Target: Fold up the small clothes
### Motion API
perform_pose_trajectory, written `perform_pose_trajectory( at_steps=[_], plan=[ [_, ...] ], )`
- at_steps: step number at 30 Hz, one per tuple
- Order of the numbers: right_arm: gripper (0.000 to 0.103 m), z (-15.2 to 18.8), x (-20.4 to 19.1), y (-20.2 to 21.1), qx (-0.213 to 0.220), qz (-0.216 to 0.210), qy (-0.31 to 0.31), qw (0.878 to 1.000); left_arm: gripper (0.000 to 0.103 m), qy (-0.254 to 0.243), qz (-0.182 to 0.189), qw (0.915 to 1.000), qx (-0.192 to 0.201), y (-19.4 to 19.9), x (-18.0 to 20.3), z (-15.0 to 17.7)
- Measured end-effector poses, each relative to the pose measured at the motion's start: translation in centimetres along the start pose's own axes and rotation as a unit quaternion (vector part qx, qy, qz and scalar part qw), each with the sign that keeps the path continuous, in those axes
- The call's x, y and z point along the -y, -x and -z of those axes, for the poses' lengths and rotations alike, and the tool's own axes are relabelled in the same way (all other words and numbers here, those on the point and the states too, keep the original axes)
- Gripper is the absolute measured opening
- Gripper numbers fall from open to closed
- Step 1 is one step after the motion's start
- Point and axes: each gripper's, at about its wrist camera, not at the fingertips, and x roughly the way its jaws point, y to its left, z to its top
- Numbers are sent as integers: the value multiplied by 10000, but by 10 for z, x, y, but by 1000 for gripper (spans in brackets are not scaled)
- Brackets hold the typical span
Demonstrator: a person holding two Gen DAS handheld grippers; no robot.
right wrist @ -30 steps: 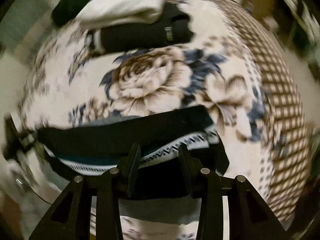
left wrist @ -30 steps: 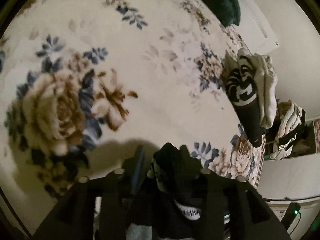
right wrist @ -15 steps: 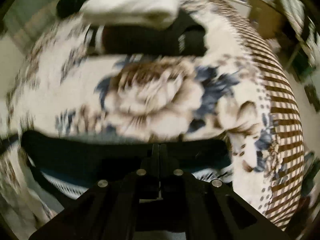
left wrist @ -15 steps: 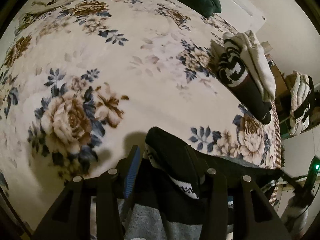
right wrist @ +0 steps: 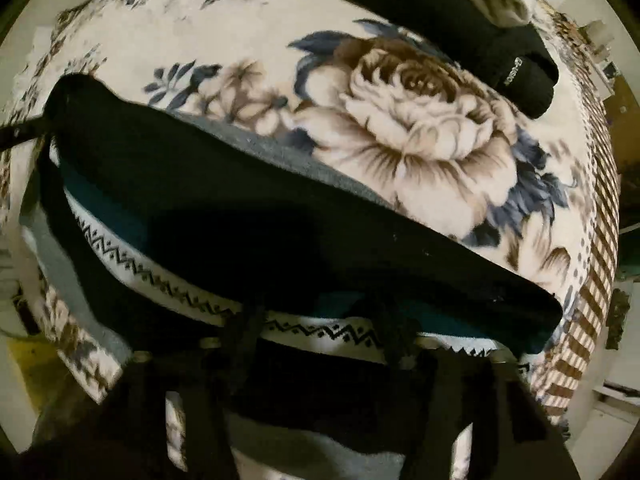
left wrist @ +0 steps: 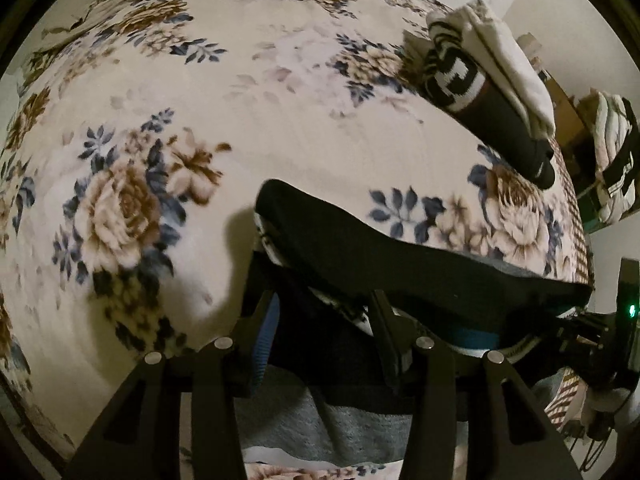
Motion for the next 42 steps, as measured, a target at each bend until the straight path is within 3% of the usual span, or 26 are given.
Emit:
perform_pose_trajectory(
  at_steps=[1,6,10,14,17,18,20,21,22,27,28,31,33,34,35,36,37,39,42],
  plan=[
    [2,0,4,0,56,-31,-213,9998,44,-20,-13,10000,6,0,1,0],
    [1,9,20,25,601,-67,-841,9946,44,-70,-43,10000,56,2,3,-1],
    [1,6,40,45,1008,-68,-1494,9836,44,-52,-20,9999,90,0,3,-8],
    [1,-11,70,32,866,-186,-2023,9753,44,-140,-155,9998,5,-22,3,-21],
    [2,-13,79,14,540,-785,-2306,9684,44,-5,-96,9999,-142,-42,-4,-31],
    [5,-10,84,16,539,-923,-2402,9648,44,63,-38,9998,-177,-44,-7,-34],
    [22,2,95,29,682,-1081,-2566,9580,44,184,91,9996,-174,-42,-12,-38],
    [42,11,101,38,828,-1055,-2696,9536,44,202,129,9996,-162,-39,-13,-39],
    [48,23,109,49,971,-988,-2867,9480,44,235,213,9994,-152,-35,-14,-38],
    [49,74,145,65,1038,-824,-3552,9253,47,441,638,9968,-166,-25,-21,-28],
    [50,79,148,61,987,-857,-3601,9237,53,472,703,9962,-184,-28,-23,-26],
    [50,85,152,44,913,-1092,-3672,9192,54,435,813,9955,-221,-41,-25,-27],
    [50,78,150,32,952,-1138,-3584,9217,53,329,890,9954,-150,-46,-24,-31],
    [49,73,148,26,958,-1198,-3514,9236,46,293,926,9953,-66,-48,-25,-33],
    [48,69,148,21,927,-1169,-3490,9252,37,269,960,9950,33,-48,-27,-35],
    [26,65,147,19,975,-1096,-3474,9262,22,258,966,9950,69,-49,-29,-37],
    [12,64,147,21,1080,-977,-3463,9268,15,277,999,9945,118,-48,-32,-39],
    [9,63,148,26,1172,-775,-3486,9267,9,370,986,9942,232,-43,-38,-42],
    [7,69,153,35,1312,-467,-3681,9193,8,335,868,9950,354,-37,-38,-48]
  ],
)
